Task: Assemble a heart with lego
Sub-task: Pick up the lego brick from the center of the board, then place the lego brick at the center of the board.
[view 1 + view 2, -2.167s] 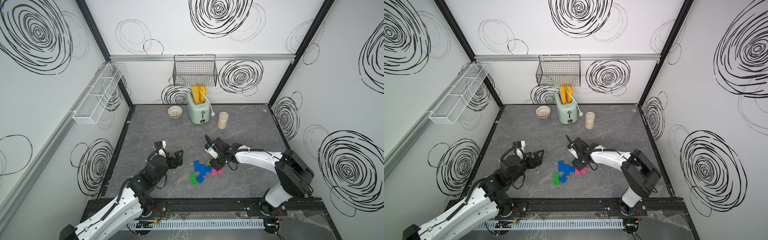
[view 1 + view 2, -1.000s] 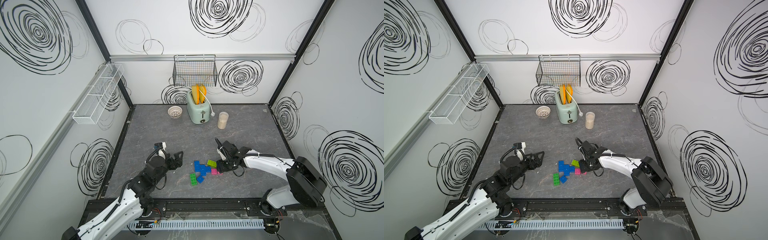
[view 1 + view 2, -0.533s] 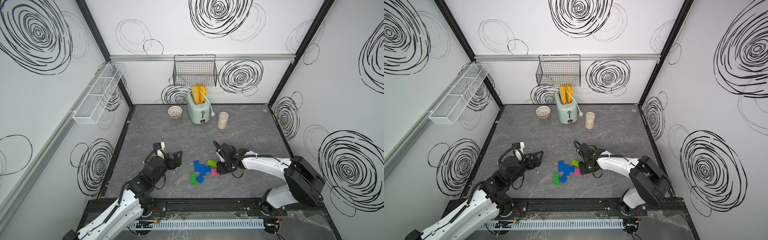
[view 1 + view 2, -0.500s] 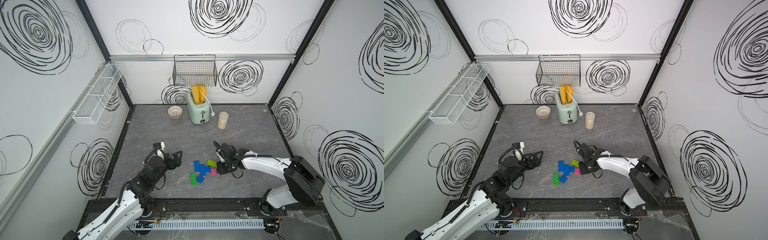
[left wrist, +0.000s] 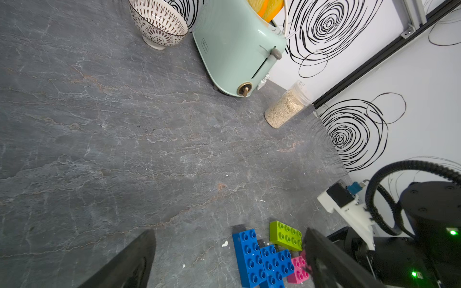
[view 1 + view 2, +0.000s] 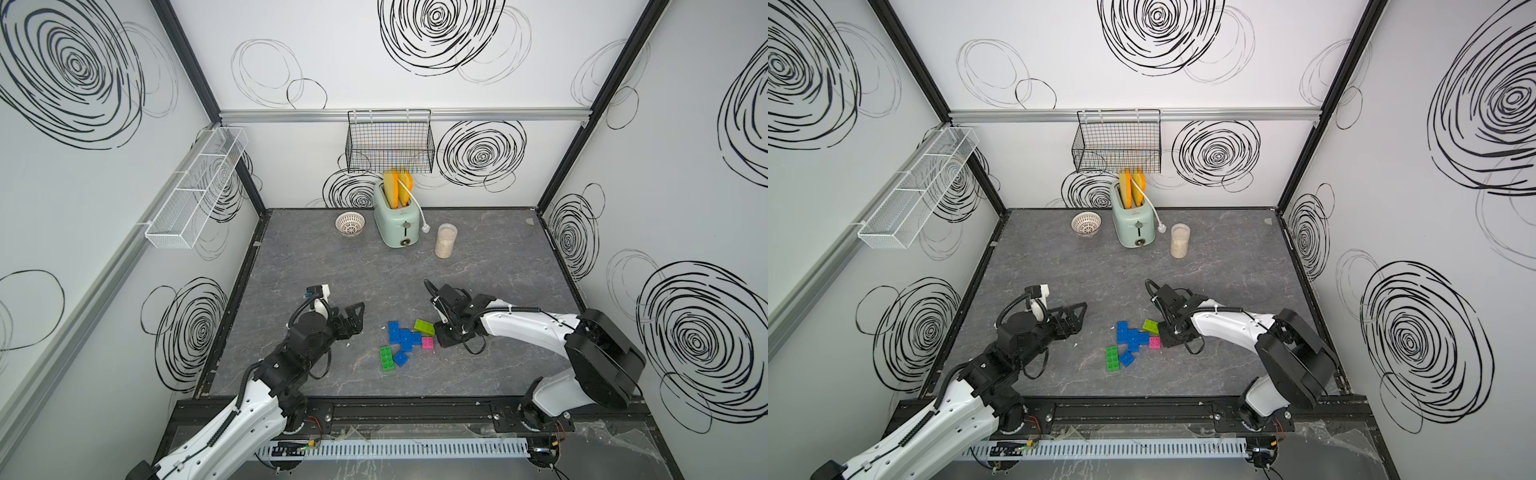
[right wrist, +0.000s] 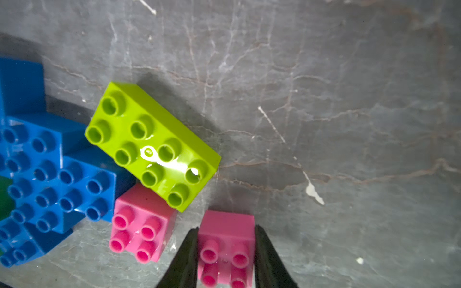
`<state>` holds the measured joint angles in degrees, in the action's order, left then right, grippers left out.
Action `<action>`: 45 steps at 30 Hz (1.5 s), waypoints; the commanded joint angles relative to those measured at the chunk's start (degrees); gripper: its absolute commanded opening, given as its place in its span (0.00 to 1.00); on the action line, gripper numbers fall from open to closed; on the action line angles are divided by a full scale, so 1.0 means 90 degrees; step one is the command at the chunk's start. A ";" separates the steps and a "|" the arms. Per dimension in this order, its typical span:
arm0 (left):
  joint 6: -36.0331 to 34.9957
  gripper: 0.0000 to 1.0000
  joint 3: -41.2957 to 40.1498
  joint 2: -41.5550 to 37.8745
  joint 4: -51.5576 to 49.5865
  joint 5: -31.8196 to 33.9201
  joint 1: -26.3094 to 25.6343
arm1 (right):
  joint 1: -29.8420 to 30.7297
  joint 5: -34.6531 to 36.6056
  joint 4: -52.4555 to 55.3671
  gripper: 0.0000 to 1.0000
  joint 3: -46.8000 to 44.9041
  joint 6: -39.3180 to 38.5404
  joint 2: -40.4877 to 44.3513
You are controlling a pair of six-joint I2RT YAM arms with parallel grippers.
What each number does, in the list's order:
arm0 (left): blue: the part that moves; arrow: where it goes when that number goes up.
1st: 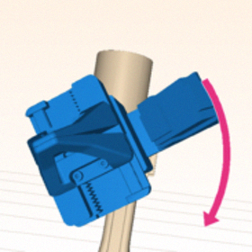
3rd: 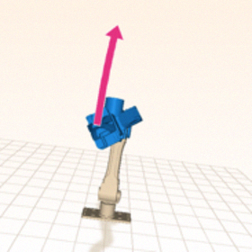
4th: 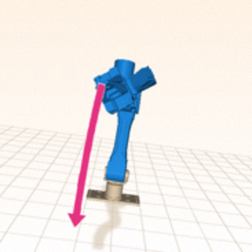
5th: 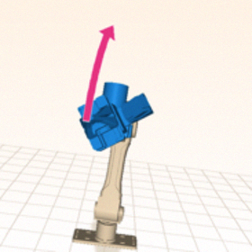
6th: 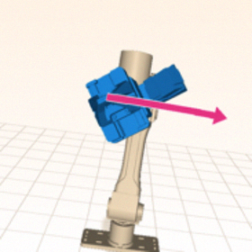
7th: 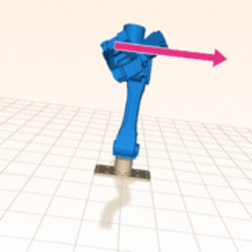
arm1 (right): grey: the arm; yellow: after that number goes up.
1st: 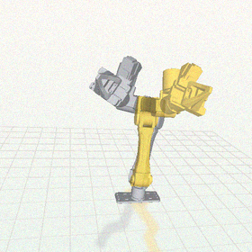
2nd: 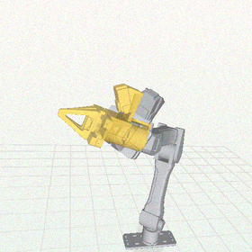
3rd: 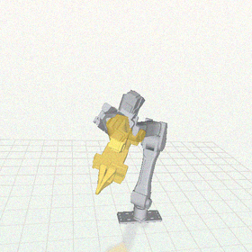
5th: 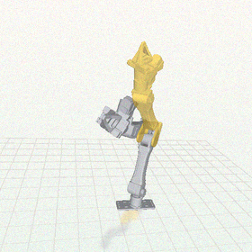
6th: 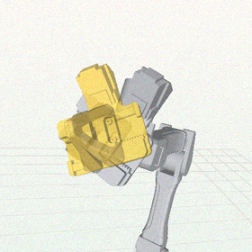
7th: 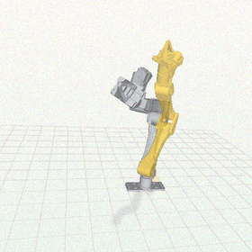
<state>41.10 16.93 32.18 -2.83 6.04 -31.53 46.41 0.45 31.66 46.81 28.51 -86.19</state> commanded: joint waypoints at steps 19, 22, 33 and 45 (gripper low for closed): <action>-0.0055 0.97 0.0004 -0.0192 0.0039 0.0019 0.0222 | -0.0203 -0.0052 0.1498 0.27 0.4793 -0.4226 -0.3391; -0.0045 0.97 0.0022 -0.0262 -0.0008 0.0060 0.0231 | -0.0129 -0.0040 0.1598 0.27 0.5160 -0.4686 -0.3815; -0.0045 0.97 0.0041 -0.0168 0.0119 -0.0075 0.0344 | -0.0117 -0.0570 0.1641 0.32 0.5346 -0.5956 -0.3926; -0.0041 0.97 0.0063 -0.0080 0.0185 -0.0190 0.0432 | -0.0417 -0.0805 0.0700 0.67 0.4472 -0.5948 -0.2633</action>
<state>41.06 16.93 31.35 -3.49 4.89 -28.14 44.18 -4.49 40.71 90.50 -24.58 -117.51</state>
